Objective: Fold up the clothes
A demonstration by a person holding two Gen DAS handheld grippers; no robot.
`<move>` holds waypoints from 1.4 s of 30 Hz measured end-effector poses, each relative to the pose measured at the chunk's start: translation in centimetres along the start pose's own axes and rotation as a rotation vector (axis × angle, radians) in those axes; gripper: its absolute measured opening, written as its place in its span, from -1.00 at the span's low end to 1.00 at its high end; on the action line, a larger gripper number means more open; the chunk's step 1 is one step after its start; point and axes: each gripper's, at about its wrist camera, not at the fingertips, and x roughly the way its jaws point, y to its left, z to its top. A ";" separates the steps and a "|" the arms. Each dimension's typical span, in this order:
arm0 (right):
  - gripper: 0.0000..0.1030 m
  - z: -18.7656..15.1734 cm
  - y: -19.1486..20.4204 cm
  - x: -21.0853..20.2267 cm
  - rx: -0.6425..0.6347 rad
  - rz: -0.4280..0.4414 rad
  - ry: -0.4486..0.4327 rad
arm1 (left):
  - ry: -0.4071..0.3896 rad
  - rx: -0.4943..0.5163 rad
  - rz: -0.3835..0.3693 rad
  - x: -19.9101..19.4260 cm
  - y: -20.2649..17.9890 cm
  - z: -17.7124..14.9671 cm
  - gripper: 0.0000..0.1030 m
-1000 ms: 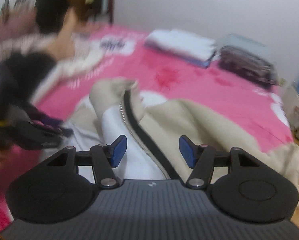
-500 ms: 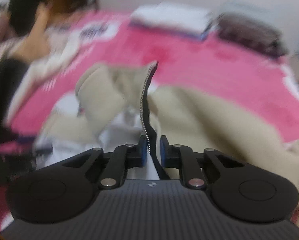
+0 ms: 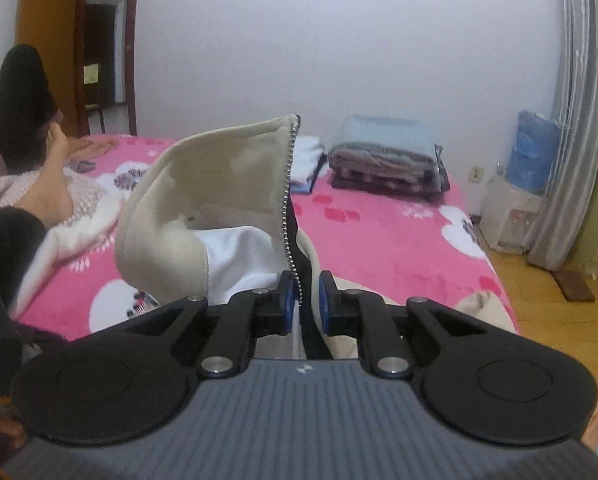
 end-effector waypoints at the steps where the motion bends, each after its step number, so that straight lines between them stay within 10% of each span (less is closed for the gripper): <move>1: -0.76 -0.2 -0.4 0.2 0.013 0.013 0.016 | -0.001 -0.029 0.028 -0.5 0.8 0.1 -0.82; 11: -0.61 -1.9 -7.1 6.3 0.373 0.137 0.159 | 0.092 -0.150 0.076 0.2 4.1 -0.8 -0.75; 16: 0.00 -2.1 -6.5 9.4 0.390 0.195 0.228 | 0.103 -0.213 0.024 0.2 5.3 -0.9 -0.50; 18: 0.04 -2.3 -6.0 10.1 0.389 0.184 0.236 | 0.108 -0.217 -0.007 0.2 5.1 -1.0 -0.20; 22: 0.05 -2.5 -5.0 11.5 0.385 0.162 0.253 | 0.063 -0.175 0.027 0.0 4.2 -0.7 -0.24; 24: -0.17 -2.6 -4.5 12.2 0.384 0.151 0.261 | 0.024 -0.172 0.053 -0.6 4.0 -0.6 -0.76; 25: -0.70 -2.7 -4.3 12.5 0.383 0.146 0.266 | 0.005 -0.170 0.067 -0.8 4.0 -0.5 -0.81; 28: -0.99 -2.9 -3.6 13.6 0.381 0.129 0.278 | -0.053 -0.165 0.107 -1.6 3.8 -0.2 -0.86; 42: -1.00 9.4 0.3 -12.6 0.057 -0.144 -0.421 | -0.716 -0.131 0.178 -22.2 7.2 7.4 -0.88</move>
